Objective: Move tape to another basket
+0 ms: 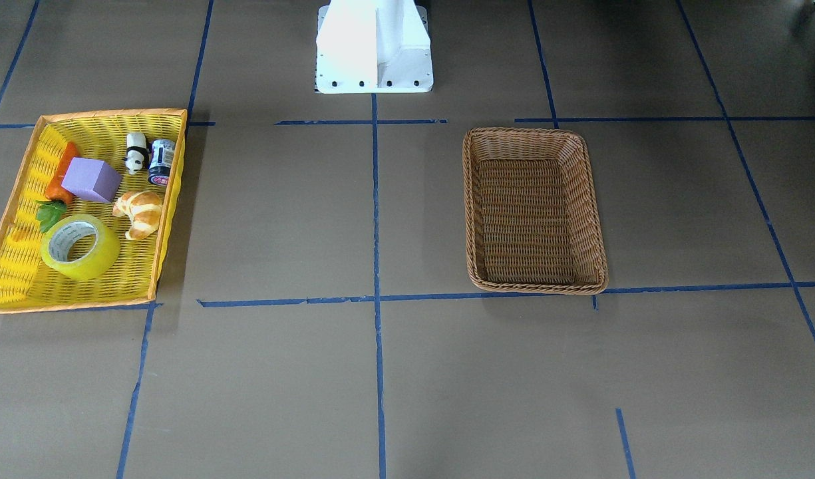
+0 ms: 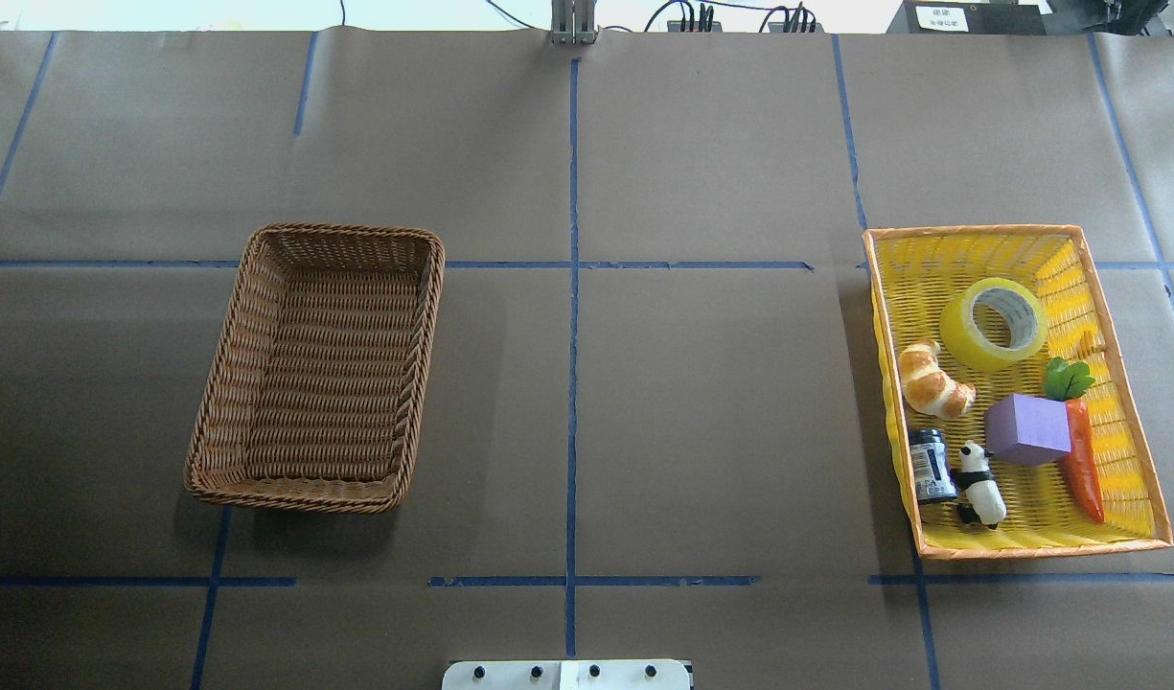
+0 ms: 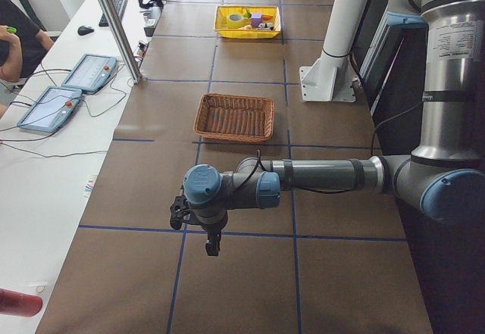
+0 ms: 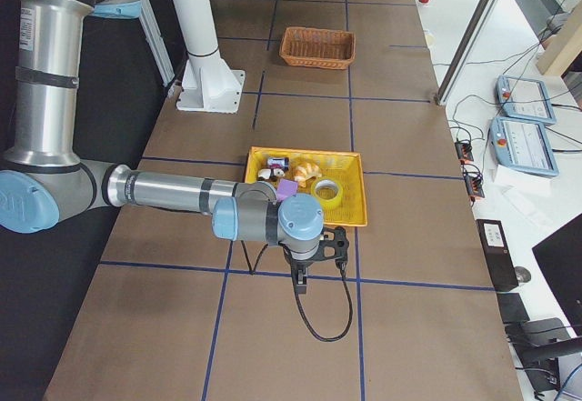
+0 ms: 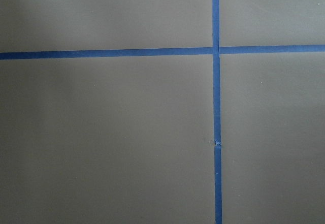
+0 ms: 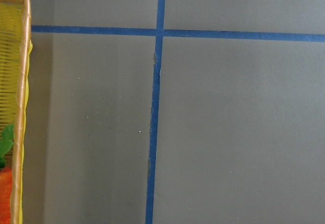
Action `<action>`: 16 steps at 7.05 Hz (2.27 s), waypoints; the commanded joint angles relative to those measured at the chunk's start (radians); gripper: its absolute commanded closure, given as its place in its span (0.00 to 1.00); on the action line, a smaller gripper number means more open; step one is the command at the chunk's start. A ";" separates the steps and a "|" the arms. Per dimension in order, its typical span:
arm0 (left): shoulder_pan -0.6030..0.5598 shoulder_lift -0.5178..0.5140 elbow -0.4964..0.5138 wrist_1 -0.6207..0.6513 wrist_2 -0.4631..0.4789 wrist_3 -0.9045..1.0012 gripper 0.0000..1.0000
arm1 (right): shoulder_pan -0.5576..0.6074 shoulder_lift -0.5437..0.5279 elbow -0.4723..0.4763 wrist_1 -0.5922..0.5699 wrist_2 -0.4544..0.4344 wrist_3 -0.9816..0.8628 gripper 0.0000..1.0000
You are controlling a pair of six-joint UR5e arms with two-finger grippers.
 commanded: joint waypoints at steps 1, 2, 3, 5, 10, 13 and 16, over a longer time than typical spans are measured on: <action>0.000 0.000 -0.001 -0.003 -0.002 0.002 0.00 | 0.000 0.004 0.001 0.000 -0.002 0.001 0.00; 0.000 0.000 -0.002 -0.003 -0.002 0.002 0.00 | 0.000 0.005 0.001 0.000 -0.002 0.001 0.00; 0.000 0.000 -0.002 -0.003 -0.002 0.002 0.00 | 0.000 0.005 0.001 0.000 -0.002 0.001 0.00; 0.000 0.000 -0.002 -0.001 0.000 0.002 0.00 | 0.000 0.009 0.002 0.000 -0.001 0.002 0.00; 0.000 0.000 -0.002 0.000 -0.002 0.002 0.00 | 0.000 0.011 0.007 0.002 -0.001 0.004 0.00; 0.000 0.002 -0.007 -0.001 -0.002 0.002 0.00 | -0.001 0.029 0.053 0.000 0.001 0.036 0.00; -0.001 0.002 -0.015 -0.003 -0.003 0.000 0.00 | -0.027 0.086 0.172 0.000 0.019 0.080 0.00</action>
